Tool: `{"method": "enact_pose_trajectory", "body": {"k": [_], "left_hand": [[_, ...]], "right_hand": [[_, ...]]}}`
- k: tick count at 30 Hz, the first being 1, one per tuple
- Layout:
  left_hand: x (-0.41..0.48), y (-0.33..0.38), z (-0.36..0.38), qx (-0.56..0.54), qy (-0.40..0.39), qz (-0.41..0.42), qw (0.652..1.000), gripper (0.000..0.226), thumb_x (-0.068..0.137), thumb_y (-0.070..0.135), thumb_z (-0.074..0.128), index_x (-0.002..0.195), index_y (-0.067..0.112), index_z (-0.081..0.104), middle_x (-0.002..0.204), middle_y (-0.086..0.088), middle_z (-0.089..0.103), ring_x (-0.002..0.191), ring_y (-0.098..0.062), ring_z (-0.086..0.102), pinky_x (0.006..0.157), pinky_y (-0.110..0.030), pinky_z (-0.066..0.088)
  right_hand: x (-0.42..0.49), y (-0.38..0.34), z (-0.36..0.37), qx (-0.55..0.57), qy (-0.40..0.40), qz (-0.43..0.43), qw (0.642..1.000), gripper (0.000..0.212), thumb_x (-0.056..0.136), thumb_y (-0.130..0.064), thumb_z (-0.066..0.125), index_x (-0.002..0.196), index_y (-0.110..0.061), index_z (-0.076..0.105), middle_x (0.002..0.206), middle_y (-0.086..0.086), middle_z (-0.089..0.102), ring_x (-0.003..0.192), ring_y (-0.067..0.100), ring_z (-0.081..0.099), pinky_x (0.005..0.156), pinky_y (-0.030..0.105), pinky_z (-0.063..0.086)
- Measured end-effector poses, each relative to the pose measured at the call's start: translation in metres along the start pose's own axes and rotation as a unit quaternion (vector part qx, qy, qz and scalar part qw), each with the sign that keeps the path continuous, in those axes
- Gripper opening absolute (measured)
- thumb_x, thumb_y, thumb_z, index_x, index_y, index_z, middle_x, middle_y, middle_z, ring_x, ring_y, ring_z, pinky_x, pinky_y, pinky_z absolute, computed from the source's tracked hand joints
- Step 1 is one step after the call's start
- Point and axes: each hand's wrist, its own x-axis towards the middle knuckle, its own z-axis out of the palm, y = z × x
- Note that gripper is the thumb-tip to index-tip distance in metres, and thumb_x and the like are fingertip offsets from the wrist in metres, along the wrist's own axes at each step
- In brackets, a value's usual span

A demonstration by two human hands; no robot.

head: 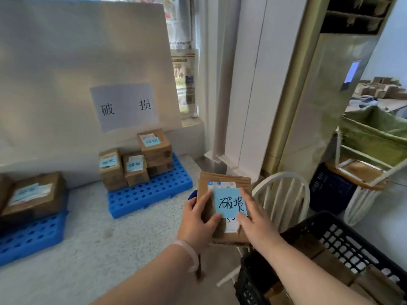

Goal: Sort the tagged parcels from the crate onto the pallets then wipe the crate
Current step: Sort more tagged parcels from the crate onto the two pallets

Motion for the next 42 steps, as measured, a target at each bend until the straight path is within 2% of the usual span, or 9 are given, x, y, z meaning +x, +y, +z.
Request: {"method": "enact_pose_trajectory", "body": {"k": [4,8,15,18,21,24,31,37,42], "left_hand": [[0.006,-0.029,-0.063,0.000,0.036,-0.010,0.999,0.063,0.093,0.030,0.066,0.145,0.047,0.034,0.147,0.004,0.027,0.123,-0.011,0.036,0.088,-0.017,0.043],[0.010,-0.057,-0.124,-0.008,0.060,-0.023,0.998,0.065,0.093,0.028,0.065,0.147,0.044,0.032,0.143,0.005,0.028,0.120,-0.010,0.037,0.098,-0.027,0.047],[0.020,-0.110,-0.213,-0.019,0.086,-0.042,0.995,0.065,0.093,0.029,0.065,0.148,0.043,0.033,0.143,0.006,0.029,0.118,-0.009,0.037,0.095,-0.026,0.045],[0.023,-0.129,-0.239,-0.024,0.090,-0.051,0.994,0.065,0.093,0.027,0.065,0.148,0.042,0.033,0.141,0.007,0.029,0.116,-0.008,0.036,0.096,-0.026,0.045],[0.023,-0.146,-0.255,-0.037,0.094,-0.078,0.992,0.065,0.093,0.028,0.066,0.148,0.043,0.033,0.148,0.003,0.026,0.120,-0.012,0.035,0.105,-0.038,0.046],[0.026,-0.160,-0.264,-0.037,0.092,-0.102,0.990,0.066,0.093,0.030,0.066,0.148,0.044,0.032,0.150,0.001,0.024,0.125,-0.016,0.036,0.106,-0.043,0.047],[0.044,-0.185,-0.271,-0.029,0.100,-0.130,0.986,0.068,0.092,0.029,0.066,0.148,0.042,0.031,0.148,-0.001,0.025,0.118,-0.012,0.034,0.105,-0.032,0.042],[0.080,-0.210,-0.267,-0.031,0.118,-0.174,0.977,0.066,0.093,0.028,0.066,0.146,0.044,0.031,0.148,-0.003,0.025,0.117,-0.012,0.034,0.104,-0.028,0.038],[0.120,-0.235,-0.260,-0.032,0.139,-0.220,0.965,0.067,0.093,0.028,0.066,0.147,0.043,0.030,0.147,-0.004,0.027,0.123,-0.016,0.037,0.105,-0.026,0.033]], "right_hand": [[0.016,-0.042,0.059,-0.005,-0.022,-0.022,1.000,0.058,0.101,-0.036,0.044,0.142,-0.063,0.014,0.146,-0.009,0.031,0.128,0.013,0.038,0.106,0.040,0.043],[0.028,-0.085,0.113,0.008,-0.059,-0.033,0.998,0.058,0.103,-0.031,0.042,0.147,-0.055,0.013,0.148,-0.012,0.025,0.124,0.007,0.036,0.089,0.022,0.048],[0.048,-0.141,0.200,0.050,-0.107,-0.016,0.993,0.060,0.102,-0.032,0.045,0.146,-0.058,0.014,0.149,-0.014,0.024,0.114,0.006,0.048,0.075,0.025,0.058],[0.053,-0.154,0.231,0.058,-0.123,-0.014,0.991,0.060,0.101,-0.034,0.045,0.139,-0.069,0.013,0.150,-0.013,0.023,0.121,0.010,0.047,0.086,0.034,0.057],[0.058,-0.160,0.253,0.035,-0.136,-0.020,0.990,0.059,0.100,-0.041,0.044,0.126,-0.081,0.011,0.152,-0.011,0.023,0.133,0.016,0.039,0.099,0.043,0.051],[0.064,-0.163,0.266,0.015,-0.146,-0.008,0.989,0.055,0.100,-0.043,0.043,0.136,-0.071,0.012,0.152,-0.008,0.024,0.133,0.018,0.039,0.101,0.046,0.048],[0.092,-0.159,0.293,0.001,-0.182,0.000,0.983,0.057,0.102,-0.035,0.044,0.147,-0.058,0.017,0.149,-0.008,0.029,0.130,0.013,0.039,0.107,0.042,0.042],[0.139,-0.146,0.315,-0.009,-0.232,0.012,0.973,0.056,0.103,-0.032,0.043,0.148,-0.055,0.018,0.146,-0.010,0.031,0.122,0.009,0.039,0.096,0.027,0.040],[0.193,-0.126,0.341,-0.006,-0.271,0.023,0.962,0.056,0.103,-0.031,0.043,0.147,-0.055,0.018,0.154,-0.011,0.024,0.136,0.010,0.030,0.114,0.038,0.031]]}}
